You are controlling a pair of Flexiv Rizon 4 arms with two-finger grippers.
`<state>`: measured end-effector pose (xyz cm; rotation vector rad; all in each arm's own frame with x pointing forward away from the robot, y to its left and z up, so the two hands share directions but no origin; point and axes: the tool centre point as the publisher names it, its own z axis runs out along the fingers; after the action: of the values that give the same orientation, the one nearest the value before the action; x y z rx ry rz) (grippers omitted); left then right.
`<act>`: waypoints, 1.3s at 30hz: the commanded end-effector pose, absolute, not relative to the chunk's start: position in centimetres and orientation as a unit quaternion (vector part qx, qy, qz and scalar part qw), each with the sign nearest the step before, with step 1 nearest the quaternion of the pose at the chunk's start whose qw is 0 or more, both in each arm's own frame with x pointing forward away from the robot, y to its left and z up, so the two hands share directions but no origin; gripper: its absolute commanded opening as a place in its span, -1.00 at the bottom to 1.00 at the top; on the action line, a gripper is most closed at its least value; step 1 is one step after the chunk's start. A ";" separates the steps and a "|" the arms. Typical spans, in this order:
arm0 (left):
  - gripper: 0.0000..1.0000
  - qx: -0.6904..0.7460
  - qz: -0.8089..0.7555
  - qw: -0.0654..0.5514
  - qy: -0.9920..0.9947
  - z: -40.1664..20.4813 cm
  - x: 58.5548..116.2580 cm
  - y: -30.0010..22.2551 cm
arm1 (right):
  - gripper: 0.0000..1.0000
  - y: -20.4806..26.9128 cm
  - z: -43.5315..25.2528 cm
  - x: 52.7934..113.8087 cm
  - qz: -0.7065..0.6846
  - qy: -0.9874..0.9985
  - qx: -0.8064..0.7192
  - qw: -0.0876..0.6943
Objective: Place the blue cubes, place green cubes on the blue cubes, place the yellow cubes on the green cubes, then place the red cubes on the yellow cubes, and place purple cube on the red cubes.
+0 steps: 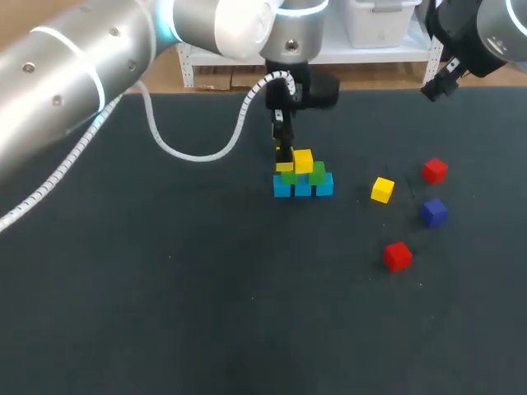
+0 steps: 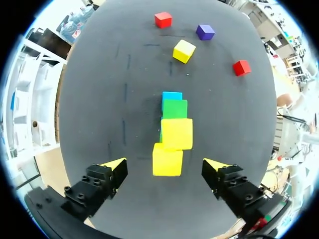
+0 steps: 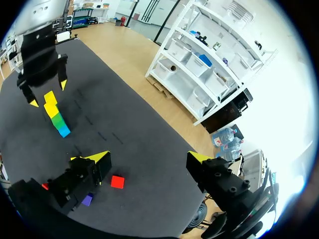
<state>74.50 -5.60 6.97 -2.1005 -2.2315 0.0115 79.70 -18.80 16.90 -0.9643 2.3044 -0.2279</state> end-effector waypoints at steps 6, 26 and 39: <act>1.00 -0.662 0.002 0.004 -0.749 8.8 72.6 -1.9 | 1.00 -18.8 16.8 79.6 -0.088 0.872 -0.364 0.314; 1.00 -0.583 -0.032 -0.082 -0.808 10.5 70.1 5.7 | 1.00 -18.8 16.8 79.6 -0.088 0.872 -0.364 0.314; 1.00 -0.507 -0.068 -0.123 -0.851 10.7 70.5 11.5 | 1.00 -18.8 16.8 79.6 -0.088 0.872 -0.364 0.314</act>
<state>71.46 10.25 10.52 -1.6264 -2.7795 -0.2921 79.70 -18.80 16.90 -0.9643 2.3044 -0.2279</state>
